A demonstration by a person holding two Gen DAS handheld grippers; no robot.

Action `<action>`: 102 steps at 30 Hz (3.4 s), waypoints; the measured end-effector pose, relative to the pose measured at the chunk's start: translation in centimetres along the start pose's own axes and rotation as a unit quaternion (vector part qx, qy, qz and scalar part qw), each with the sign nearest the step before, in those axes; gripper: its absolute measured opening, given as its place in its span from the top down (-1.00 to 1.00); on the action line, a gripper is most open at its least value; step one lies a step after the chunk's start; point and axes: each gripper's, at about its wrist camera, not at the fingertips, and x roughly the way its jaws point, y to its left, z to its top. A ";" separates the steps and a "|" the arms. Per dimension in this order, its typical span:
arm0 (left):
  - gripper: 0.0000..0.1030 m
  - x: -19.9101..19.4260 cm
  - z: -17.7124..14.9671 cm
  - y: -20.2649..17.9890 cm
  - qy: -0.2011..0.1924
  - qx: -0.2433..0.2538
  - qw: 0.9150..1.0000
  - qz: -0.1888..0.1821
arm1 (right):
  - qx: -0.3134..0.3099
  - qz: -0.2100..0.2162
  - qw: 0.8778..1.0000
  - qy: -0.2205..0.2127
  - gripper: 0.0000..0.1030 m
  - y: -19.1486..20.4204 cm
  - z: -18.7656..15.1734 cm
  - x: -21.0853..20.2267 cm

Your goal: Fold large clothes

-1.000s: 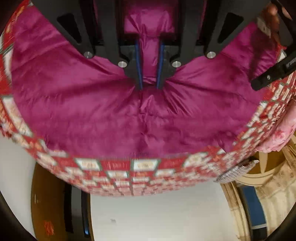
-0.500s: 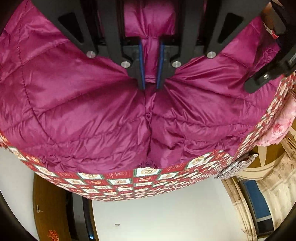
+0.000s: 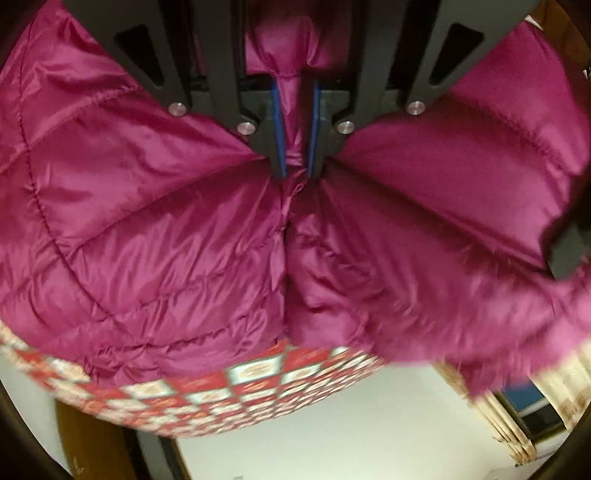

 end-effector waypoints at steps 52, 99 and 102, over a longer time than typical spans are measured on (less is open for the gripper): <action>0.03 9.6 -13.0 -14.8 0.102 0.352 0.930 -0.005 | -0.029 -0.055 0.998 -0.010 0.64 -10.9 4.2 -9.8; -0.51 13.7 -0.8 -1.6 0.109 0.036 0.992 0.041 | -0.018 0.033 0.999 0.003 0.61 -11.0 8.0 -5.0; -0.55 15.0 -1.6 -2.0 0.117 0.042 0.991 0.049 | 0.024 0.078 0.997 -0.002 0.72 -13.8 6.9 -3.5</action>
